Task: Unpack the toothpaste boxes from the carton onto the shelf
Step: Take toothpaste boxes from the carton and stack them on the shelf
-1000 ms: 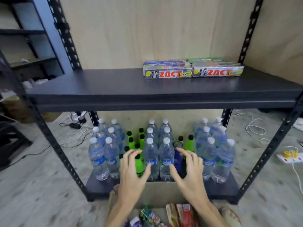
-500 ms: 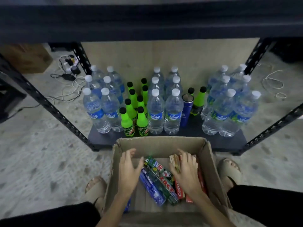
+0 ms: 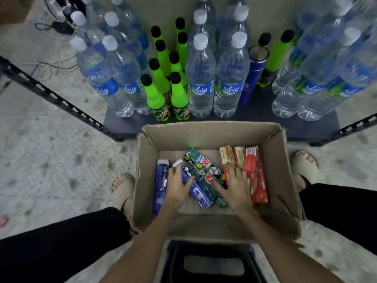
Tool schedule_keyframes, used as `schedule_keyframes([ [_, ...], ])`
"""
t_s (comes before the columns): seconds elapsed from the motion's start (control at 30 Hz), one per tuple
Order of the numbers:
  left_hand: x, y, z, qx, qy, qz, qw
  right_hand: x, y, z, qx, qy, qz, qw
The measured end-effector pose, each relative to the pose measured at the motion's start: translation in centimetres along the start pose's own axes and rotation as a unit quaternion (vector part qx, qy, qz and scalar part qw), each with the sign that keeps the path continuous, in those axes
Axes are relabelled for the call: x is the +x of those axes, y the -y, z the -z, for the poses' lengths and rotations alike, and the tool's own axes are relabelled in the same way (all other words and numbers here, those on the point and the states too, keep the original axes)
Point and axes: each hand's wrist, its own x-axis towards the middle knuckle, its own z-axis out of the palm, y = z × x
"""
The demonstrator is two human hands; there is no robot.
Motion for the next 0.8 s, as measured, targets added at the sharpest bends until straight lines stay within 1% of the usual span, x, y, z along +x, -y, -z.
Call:
schedule_keyframes([
  [0.17,1.3,0.7,-0.7,0.039,0.03,-0.028,0.998,0.5,0.0,-1.7,-0.01,0.055,0.047,0.997],
  [0.27,2.1,0.8,-0.5,0.085,0.054,-0.096,0.99,0.6,-0.2,-2.7,-0.017,0.08,0.05,0.995],
  [0.33,2.7,0.8,-0.5,0.125,0.082,-0.141,0.979,0.9,-0.3,-3.1,-0.006,0.069,0.049,0.996],
  [0.43,3.4,0.9,-0.9,0.139,0.101,-0.15,0.974,1.8,-0.6,-3.3,0.001,0.029,0.052,0.998],
  [0.5,3.7,1.1,-1.1,0.131,0.097,-0.158,0.974,2.7,-0.9,-3.3,-0.024,0.022,0.064,0.997],
  [0.57,4.0,1.3,-1.1,0.132,0.102,-0.166,0.972,3.6,-1.1,-3.4,-0.048,0.029,0.082,0.995],
  [0.7,4.4,1.3,-0.3,0.147,0.114,-0.197,0.963,4.3,-0.9,-3.7,-0.02,0.048,0.078,0.996],
  [0.8,4.4,1.3,0.6,0.143,0.146,-0.206,0.957,4.4,-0.6,-4.3,-0.059,0.065,0.083,0.993],
])
